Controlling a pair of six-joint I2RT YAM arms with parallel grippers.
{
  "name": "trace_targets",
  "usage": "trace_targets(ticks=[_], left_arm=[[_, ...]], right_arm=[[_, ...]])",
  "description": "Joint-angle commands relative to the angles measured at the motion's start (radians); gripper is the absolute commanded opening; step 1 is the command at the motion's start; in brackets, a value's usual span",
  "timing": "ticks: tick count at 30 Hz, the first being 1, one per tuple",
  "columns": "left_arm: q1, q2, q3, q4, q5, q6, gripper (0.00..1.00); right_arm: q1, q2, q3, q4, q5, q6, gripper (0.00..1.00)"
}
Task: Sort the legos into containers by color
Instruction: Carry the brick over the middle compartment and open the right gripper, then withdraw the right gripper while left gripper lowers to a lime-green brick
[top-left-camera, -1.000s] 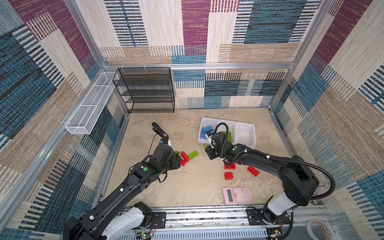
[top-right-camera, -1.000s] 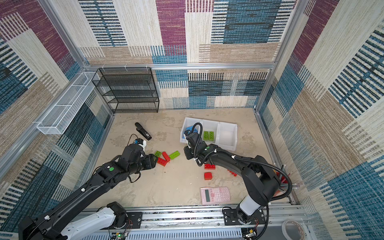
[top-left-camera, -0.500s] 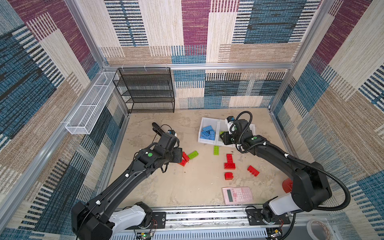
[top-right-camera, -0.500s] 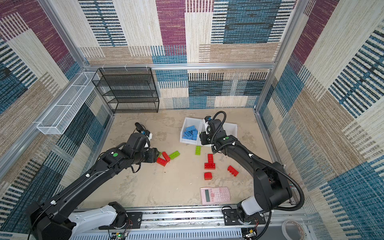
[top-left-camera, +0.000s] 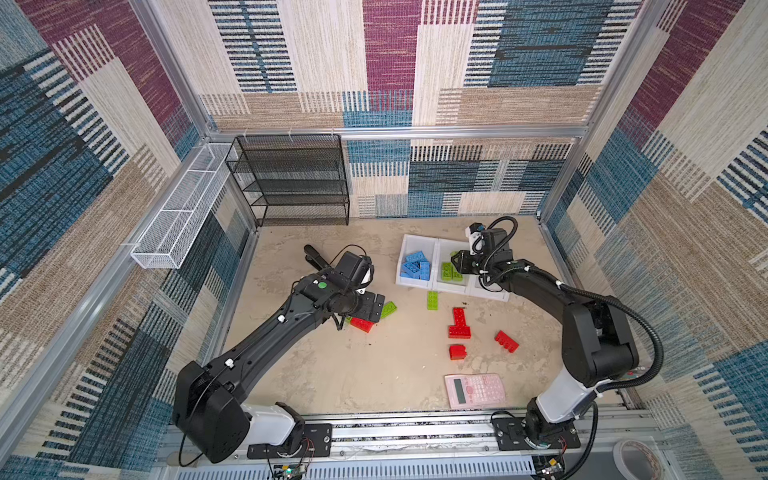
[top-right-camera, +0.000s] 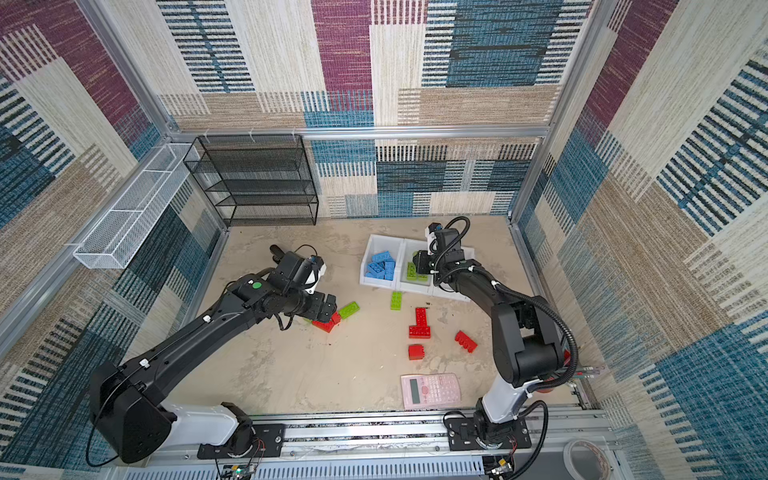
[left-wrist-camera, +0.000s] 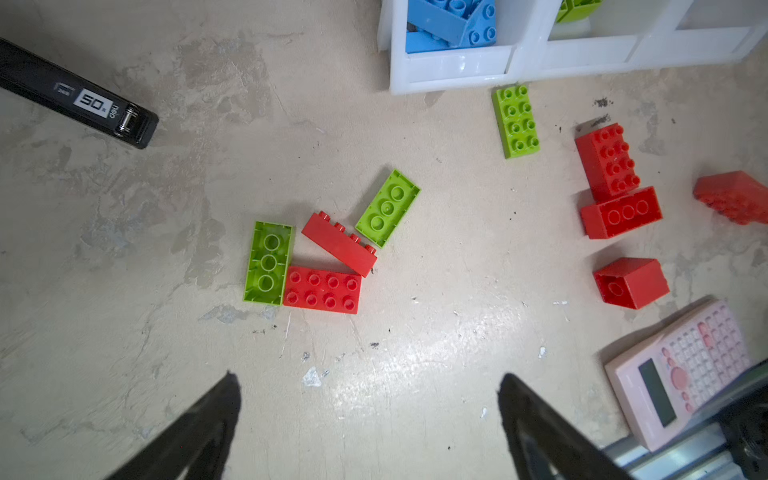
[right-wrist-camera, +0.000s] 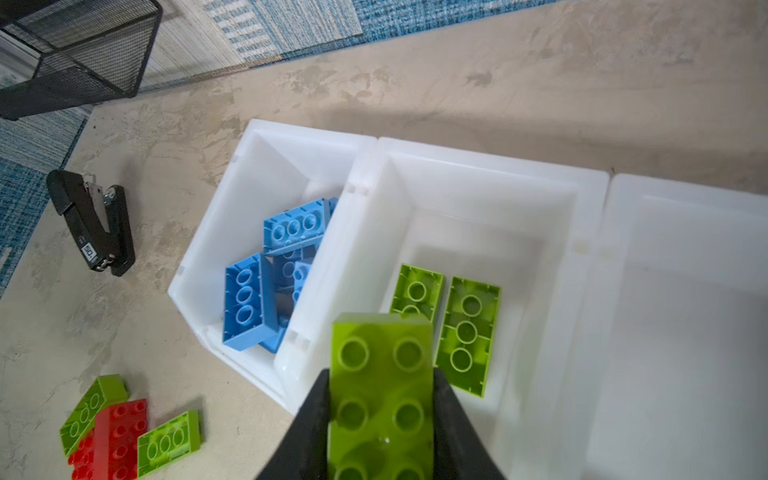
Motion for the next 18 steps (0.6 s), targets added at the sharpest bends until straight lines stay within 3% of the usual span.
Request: trace_targets(ticks=[1, 13, 18], left_arm=[[0.0, 0.004, 0.009, 0.004, 0.022, 0.052, 0.99], [0.0, 0.069, 0.074, -0.021, 0.03, 0.13, 0.98], [0.0, 0.137, 0.139, -0.052, 0.067, 0.165, 0.97]], right_arm=[[-0.014, 0.027, 0.024, 0.059, -0.036, 0.018, 0.36], [-0.03, -0.002, 0.009, 0.097, -0.042, 0.028, 0.67], [-0.03, -0.098, -0.101, 0.206, -0.145, 0.068, 0.75]])
